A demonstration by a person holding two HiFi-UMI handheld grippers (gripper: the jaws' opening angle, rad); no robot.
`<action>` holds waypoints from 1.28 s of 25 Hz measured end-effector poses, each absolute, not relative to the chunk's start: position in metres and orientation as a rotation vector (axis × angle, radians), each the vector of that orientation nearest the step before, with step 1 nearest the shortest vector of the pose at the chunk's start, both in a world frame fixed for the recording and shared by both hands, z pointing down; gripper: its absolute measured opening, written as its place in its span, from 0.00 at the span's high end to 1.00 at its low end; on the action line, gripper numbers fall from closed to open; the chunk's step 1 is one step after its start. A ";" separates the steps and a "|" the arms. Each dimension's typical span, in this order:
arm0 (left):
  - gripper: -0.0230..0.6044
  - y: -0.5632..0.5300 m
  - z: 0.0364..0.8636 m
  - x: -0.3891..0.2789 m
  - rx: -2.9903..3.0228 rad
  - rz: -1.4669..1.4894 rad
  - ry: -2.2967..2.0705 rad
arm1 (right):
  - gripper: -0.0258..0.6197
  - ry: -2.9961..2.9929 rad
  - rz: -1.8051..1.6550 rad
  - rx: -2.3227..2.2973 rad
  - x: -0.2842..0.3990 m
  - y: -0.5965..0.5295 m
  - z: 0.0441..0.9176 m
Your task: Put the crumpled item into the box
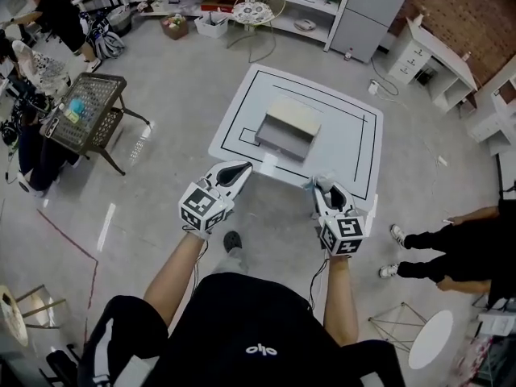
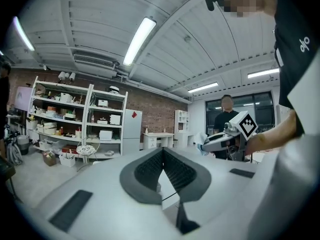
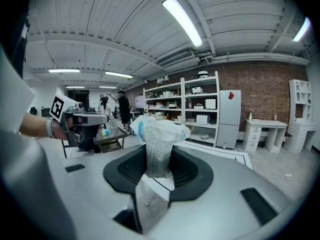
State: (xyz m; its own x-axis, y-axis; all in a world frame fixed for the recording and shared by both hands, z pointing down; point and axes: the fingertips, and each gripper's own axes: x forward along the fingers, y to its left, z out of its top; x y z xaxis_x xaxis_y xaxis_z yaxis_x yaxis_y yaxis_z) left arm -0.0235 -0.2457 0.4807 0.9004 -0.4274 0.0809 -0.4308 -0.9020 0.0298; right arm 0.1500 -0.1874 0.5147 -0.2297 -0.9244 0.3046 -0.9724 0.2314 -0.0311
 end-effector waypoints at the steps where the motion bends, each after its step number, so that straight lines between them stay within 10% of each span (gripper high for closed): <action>1: 0.96 -0.255 0.482 -0.025 3.015 0.110 -0.666 | 0.75 -2.271 0.317 1.796 0.147 -0.196 0.515; 32: 0.96 -0.420 0.531 0.012 2.978 0.221 -0.536 | 0.75 -2.252 0.394 1.726 0.140 -0.368 0.562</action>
